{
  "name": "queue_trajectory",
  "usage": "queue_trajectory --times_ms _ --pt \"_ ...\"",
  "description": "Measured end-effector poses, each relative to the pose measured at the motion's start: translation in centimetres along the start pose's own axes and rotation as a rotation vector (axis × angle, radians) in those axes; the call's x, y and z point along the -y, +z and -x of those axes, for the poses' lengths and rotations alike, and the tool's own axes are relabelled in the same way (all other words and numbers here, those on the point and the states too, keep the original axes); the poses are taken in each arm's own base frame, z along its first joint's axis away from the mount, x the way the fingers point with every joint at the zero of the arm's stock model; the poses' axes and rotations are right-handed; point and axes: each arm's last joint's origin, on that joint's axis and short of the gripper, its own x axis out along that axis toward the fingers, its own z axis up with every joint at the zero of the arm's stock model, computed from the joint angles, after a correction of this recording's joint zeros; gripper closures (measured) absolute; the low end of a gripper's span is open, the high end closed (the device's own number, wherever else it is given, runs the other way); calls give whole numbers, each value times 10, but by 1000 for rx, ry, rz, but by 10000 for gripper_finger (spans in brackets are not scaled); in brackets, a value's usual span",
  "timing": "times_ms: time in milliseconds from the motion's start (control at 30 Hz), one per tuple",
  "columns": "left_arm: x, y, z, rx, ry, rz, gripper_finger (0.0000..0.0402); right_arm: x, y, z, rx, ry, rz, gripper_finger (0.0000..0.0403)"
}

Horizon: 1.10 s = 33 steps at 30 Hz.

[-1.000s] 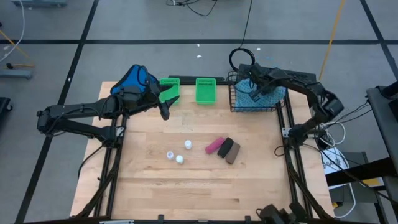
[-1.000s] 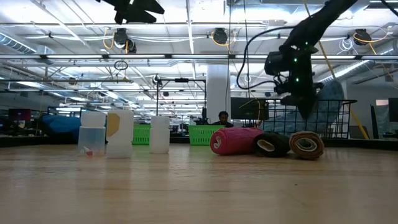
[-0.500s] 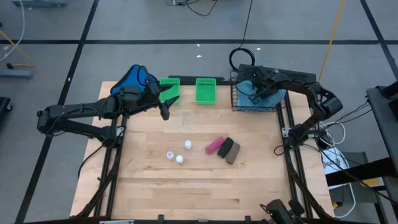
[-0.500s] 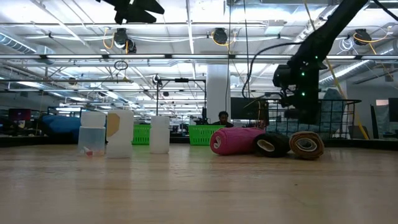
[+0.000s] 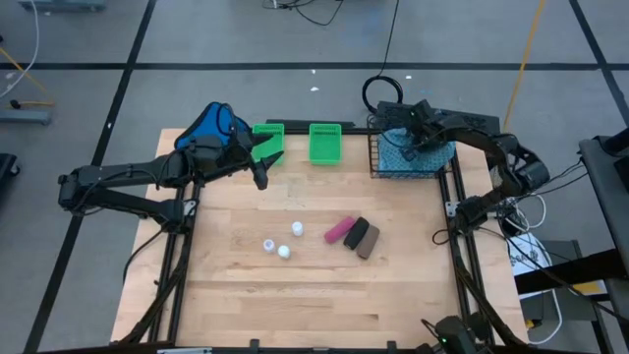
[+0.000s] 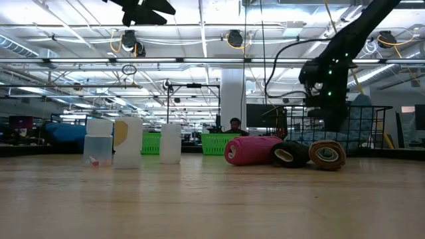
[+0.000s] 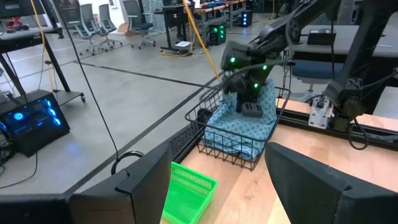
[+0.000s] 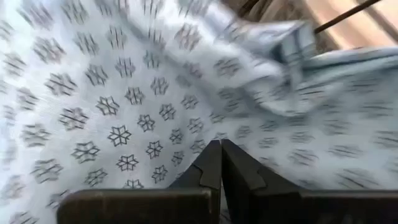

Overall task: Pick & place medical supplies in basket/bin
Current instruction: Put the patient gown into the mesh basket, then put the left transparent pill bottle into the left green bin

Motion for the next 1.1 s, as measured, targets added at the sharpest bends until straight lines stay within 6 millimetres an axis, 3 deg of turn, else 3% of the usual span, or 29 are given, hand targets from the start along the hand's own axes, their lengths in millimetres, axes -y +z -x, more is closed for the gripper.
queue_trajectory --times_ms 367,600,733,900,1100 --pt "0 0 0 0 0 -3 133 4 -6 81 353 38 -91 399" --pt "3 -6 -6 -47 -6 -26 133 -22 -8 118 572 370 35 399" --pt "11 -15 -4 -124 -102 -94 133 -42 -7 135 679 559 145 399" --pt "30 -31 7 -285 -203 -123 133 -62 -4 146 847 609 296 399" --pt "46 -50 24 -493 -282 -82 133 -72 -11 118 1270 660 258 399"
